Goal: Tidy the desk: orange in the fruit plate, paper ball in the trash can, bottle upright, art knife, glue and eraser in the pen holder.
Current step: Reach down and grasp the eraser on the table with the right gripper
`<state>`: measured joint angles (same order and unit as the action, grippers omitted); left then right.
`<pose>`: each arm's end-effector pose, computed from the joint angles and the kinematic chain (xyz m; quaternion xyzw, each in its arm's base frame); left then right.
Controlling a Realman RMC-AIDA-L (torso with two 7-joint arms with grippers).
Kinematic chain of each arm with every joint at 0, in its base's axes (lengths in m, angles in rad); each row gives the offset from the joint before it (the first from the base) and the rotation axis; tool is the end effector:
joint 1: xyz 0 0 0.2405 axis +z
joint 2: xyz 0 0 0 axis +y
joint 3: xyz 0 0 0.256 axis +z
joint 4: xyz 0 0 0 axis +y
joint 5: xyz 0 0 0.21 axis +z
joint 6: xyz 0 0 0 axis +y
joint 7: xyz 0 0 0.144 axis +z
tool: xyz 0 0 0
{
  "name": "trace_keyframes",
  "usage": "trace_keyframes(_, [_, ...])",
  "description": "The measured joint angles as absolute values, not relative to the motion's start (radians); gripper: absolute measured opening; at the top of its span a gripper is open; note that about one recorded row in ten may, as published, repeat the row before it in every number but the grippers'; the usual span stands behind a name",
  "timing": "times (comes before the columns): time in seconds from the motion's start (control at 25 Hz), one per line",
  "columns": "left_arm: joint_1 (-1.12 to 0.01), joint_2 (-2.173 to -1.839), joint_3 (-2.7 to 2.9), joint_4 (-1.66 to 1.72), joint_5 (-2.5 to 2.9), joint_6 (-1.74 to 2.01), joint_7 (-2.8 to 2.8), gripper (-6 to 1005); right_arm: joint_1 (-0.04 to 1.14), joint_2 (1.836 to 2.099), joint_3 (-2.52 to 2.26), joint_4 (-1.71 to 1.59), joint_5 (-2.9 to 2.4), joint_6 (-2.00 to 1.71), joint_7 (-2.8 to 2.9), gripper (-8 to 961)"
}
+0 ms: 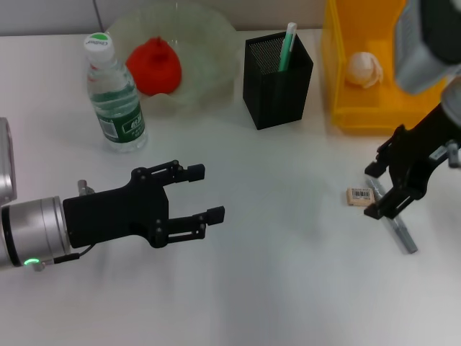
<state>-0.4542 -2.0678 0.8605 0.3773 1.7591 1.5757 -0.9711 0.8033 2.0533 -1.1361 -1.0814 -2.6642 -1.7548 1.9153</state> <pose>-0.2746 0.2806 -0.0435 -0.9344 -0.1414 -0.3062 0.1146 0.1869 0.3676 0.0163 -0.9658 0.1189 -0.2290 0.0236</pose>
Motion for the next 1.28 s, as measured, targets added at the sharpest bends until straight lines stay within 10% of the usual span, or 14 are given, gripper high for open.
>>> trace_keyframes(1.28, [-0.452, -2.069, 0.861, 0.360, 1.731, 1.581, -0.973, 783, 0.799, 2.082, -1.337, -0.961, -2.706, -1.481, 1.858, 595])
